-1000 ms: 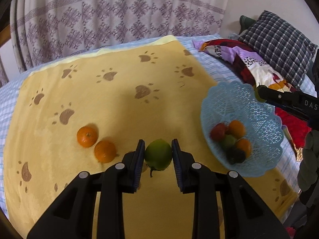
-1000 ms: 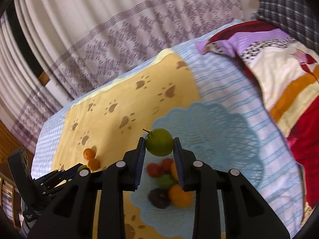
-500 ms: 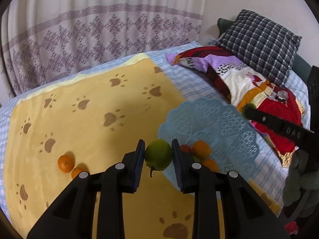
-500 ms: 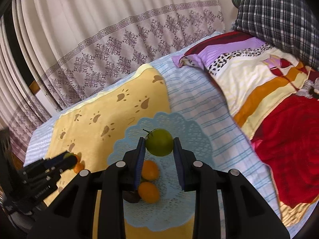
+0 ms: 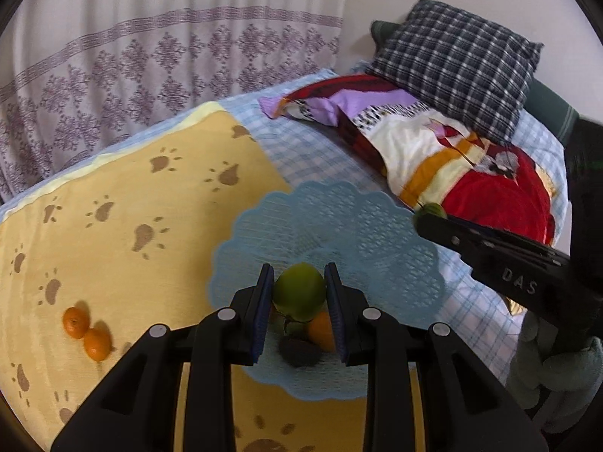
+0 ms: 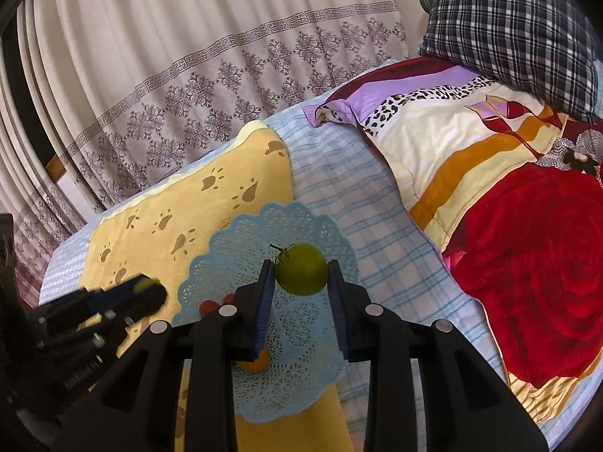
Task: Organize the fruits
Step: 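Carry both green tomatoes into the blue basket and open both tools, then move both open tools back over the two mandarin oranges, then lower the open right tool around a small mandarin orange and close it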
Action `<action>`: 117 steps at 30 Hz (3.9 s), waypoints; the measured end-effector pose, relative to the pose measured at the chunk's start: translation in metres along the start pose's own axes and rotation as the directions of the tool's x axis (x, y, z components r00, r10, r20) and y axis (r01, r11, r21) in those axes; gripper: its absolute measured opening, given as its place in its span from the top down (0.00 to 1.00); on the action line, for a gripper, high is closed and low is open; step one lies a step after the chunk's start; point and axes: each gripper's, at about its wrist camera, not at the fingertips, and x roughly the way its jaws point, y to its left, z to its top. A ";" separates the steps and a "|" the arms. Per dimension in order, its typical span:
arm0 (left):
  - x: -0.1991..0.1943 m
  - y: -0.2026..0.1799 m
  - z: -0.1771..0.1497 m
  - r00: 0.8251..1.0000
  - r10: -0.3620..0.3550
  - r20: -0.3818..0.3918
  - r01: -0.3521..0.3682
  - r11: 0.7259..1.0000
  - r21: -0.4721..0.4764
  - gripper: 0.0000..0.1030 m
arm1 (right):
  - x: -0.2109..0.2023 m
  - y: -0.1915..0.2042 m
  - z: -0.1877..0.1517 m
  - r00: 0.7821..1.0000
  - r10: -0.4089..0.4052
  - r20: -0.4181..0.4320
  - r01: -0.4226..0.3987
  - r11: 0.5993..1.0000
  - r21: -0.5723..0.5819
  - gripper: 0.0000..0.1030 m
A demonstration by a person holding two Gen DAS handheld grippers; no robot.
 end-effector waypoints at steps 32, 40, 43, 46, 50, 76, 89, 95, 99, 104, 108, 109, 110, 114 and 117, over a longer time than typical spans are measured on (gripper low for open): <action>0.004 0.033 -0.019 0.997 0.081 -0.011 -0.082 0.993 -0.086 0.25 | 0.011 0.002 -0.003 0.999 0.014 -0.034 -0.014 1.000 0.017 0.67; -0.011 0.063 -0.027 0.990 0.142 -0.016 -0.143 0.980 -0.136 0.25 | 0.001 0.002 0.000 1.000 -0.002 0.011 0.001 1.000 0.017 0.34; -0.021 0.074 -0.030 0.985 0.173 -0.005 -0.172 0.976 -0.134 0.25 | 0.000 0.003 -0.002 1.000 -0.009 0.012 0.009 1.000 0.013 0.34; -0.029 0.086 -0.034 0.979 0.203 -0.003 -0.201 0.970 -0.135 0.25 | 0.000 0.006 -0.002 1.000 -0.011 0.013 0.011 1.000 0.002 0.34; -0.042 0.108 -0.039 0.969 0.248 0.000 -0.245 0.957 -0.153 0.25 | -0.003 0.015 -0.003 1.000 -0.016 0.023 0.017 1.000 -0.026 0.34; -0.097 0.207 -0.073 0.919 0.394 -0.027 -0.382 0.872 -0.305 0.25 | 0.015 0.109 -0.016 0.997 0.066 -0.045 -0.075 0.964 -0.255 0.32; -0.107 0.233 -0.085 0.910 0.413 -0.035 -0.398 0.848 -0.350 0.25 | 0.056 0.175 -0.039 0.978 0.132 -0.161 -0.180 0.926 -0.331 0.32; -0.108 0.248 -0.093 0.903 0.427 -0.054 -0.415 0.832 -0.369 0.25 | 0.076 0.206 -0.052 0.965 0.150 -0.214 -0.221 0.905 -0.364 0.32; -0.109 0.257 -0.099 0.901 0.430 -0.062 -0.419 0.824 -0.382 0.25 | 0.094 0.228 -0.063 0.955 0.153 -0.253 -0.243 0.892 -0.382 0.32; -0.109 0.267 -0.107 0.900 0.429 -0.070 -0.420 0.818 -0.392 0.25 | 0.115 0.250 -0.077 0.944 0.150 -0.295 -0.264 0.878 -0.399 0.32; -0.106 0.274 -0.112 0.899 0.430 -0.083 -0.426 0.816 -0.391 0.25 | 0.134 0.264 -0.087 0.931 0.153 -0.330 -0.283 0.874 -0.395 0.32; -0.105 0.277 -0.114 0.899 0.430 -0.088 -0.428 0.814 -0.392 0.25 | 0.138 0.267 -0.089 0.929 0.151 -0.338 -0.286 0.873 -0.396 0.32; -0.105 0.278 -0.115 0.899 0.429 -0.091 -0.428 0.813 -0.394 0.25 | 0.143 0.270 -0.090 0.927 0.148 -0.344 -0.287 0.872 -0.397 0.32; -0.103 0.288 -0.123 0.900 0.424 -0.102 -0.426 0.806 -0.410 0.25 | 0.161 0.279 -0.095 0.918 0.145 -0.370 -0.294 0.875 -0.386 0.33; -0.102 0.295 -0.126 0.899 0.423 -0.113 -0.429 0.799 -0.421 0.25 | 0.174 0.286 -0.098 0.912 0.135 -0.388 -0.293 0.876 -0.384 0.39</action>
